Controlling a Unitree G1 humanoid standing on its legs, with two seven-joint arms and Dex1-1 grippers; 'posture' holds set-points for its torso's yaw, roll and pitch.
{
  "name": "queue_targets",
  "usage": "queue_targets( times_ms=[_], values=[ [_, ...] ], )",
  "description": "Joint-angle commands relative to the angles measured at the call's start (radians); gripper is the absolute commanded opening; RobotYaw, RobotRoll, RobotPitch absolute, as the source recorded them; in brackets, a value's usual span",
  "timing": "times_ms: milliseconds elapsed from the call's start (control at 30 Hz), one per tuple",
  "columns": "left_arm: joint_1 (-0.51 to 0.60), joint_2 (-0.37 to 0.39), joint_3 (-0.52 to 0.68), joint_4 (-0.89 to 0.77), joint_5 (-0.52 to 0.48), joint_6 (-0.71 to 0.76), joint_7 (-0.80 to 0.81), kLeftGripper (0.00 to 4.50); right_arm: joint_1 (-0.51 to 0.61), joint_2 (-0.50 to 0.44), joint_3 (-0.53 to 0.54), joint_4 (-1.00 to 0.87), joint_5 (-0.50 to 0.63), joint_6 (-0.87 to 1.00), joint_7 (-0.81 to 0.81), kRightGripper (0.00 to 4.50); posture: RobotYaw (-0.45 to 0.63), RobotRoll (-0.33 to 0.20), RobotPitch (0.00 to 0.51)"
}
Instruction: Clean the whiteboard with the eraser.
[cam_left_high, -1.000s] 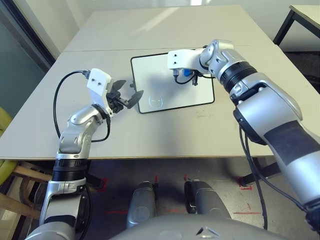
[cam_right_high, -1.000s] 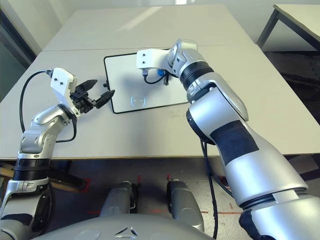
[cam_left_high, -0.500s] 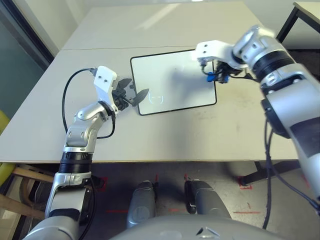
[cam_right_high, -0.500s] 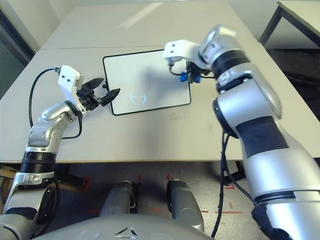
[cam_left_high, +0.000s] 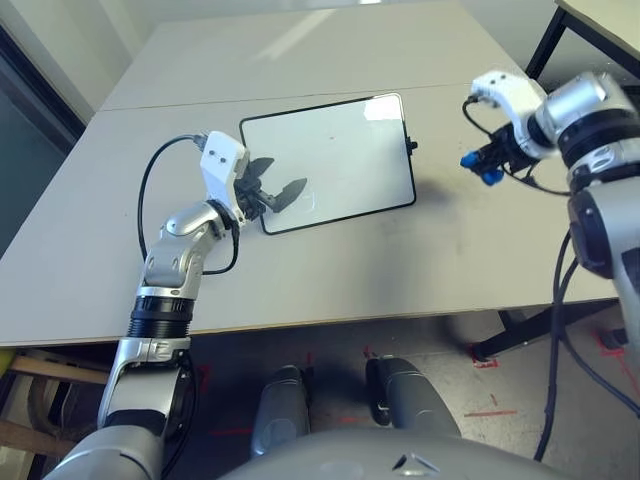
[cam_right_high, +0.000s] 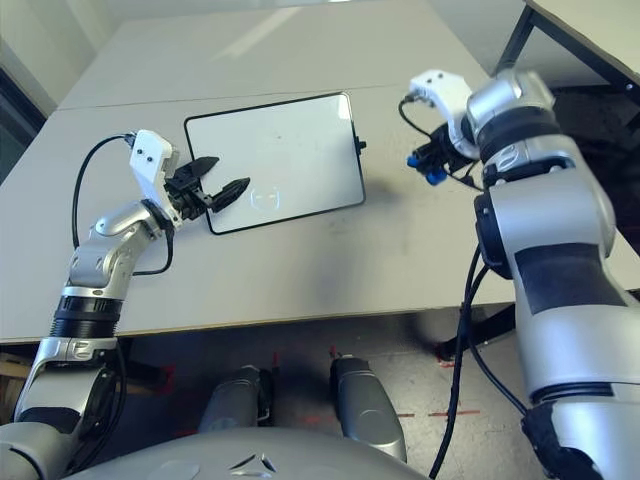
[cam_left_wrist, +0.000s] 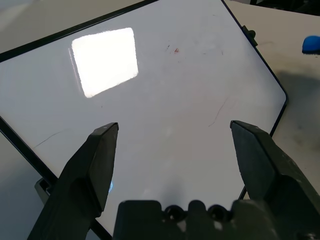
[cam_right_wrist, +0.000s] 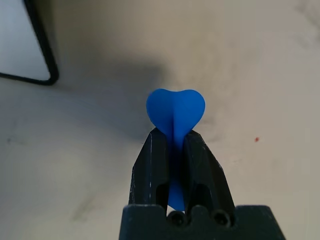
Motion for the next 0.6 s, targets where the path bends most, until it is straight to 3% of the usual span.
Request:
queue_targets(
  times_ms=[33, 500, 600],
  values=[
    [-0.011, 0.012, -0.001, 0.019, 0.013, 0.001, -0.012, 4.5, 0.032, 0.009, -0.046, -0.013, 0.046, 0.006, -0.103, 0.14, -0.11, 0.0, 0.104],
    [-0.012, 0.053, 0.01, 0.01, 0.01, 0.012, -0.015, 4.5, 0.079, 0.037, -0.191, 0.009, 0.177, -0.003, -0.361, 0.14, -0.08, 0.0, 0.092],
    [-0.017, 0.058, 0.01, 0.012, 0.01, 0.013, -0.017, 4.5, 0.083, 0.037, -0.237, 0.011, 0.216, 0.009, -0.413, 1.16, -0.08, 0.0, 0.088]
  ],
)
